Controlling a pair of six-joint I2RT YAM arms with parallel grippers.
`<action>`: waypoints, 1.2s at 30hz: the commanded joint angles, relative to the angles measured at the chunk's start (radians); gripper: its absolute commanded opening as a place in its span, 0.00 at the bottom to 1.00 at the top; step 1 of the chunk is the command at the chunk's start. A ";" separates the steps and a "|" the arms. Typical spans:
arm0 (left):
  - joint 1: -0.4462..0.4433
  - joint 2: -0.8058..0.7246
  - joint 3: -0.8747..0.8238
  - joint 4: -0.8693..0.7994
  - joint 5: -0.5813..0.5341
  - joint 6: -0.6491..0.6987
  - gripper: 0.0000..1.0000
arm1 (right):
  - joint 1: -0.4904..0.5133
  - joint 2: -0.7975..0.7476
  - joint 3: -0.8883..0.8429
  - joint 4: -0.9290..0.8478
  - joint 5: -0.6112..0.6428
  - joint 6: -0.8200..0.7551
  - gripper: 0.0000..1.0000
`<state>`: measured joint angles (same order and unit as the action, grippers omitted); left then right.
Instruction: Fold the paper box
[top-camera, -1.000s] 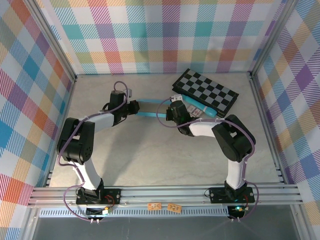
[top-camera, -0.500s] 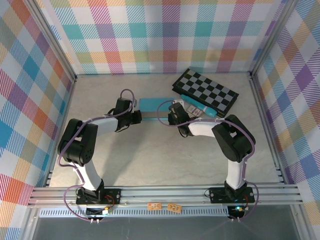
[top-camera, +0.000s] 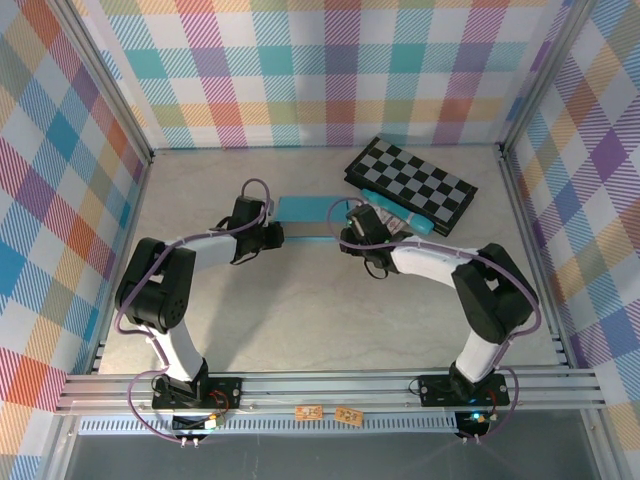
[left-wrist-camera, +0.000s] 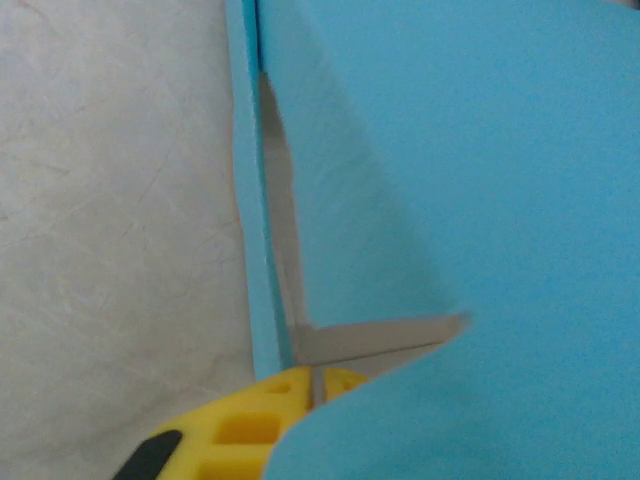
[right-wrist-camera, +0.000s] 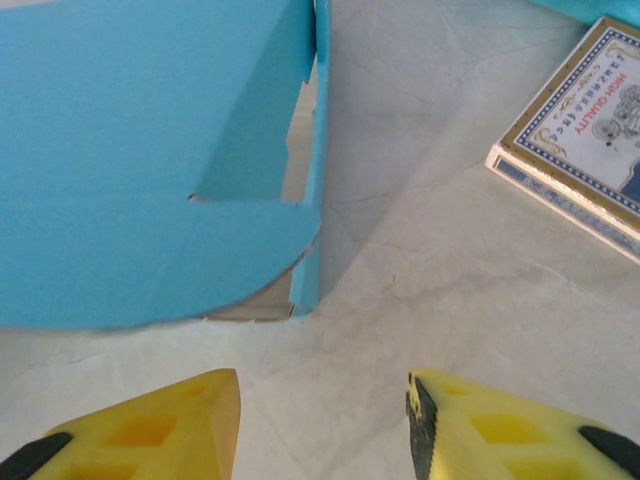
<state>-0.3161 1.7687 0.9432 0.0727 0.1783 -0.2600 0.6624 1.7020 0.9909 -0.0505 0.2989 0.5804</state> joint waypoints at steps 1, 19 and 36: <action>-0.012 -0.041 0.004 -0.095 -0.022 -0.015 0.24 | -0.001 -0.073 -0.047 -0.049 -0.089 0.078 0.52; -0.100 -0.351 -0.164 -0.201 -0.005 -0.320 0.43 | -0.129 -0.315 0.074 -0.302 -0.366 0.335 0.60; 0.197 -0.153 0.466 -0.789 0.191 -0.314 0.60 | -0.294 0.151 0.529 -0.451 -0.721 0.323 0.61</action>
<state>-0.1349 1.5066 1.3636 -0.6174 0.2447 -0.6510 0.3660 1.7916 1.4586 -0.4267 -0.3214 0.9150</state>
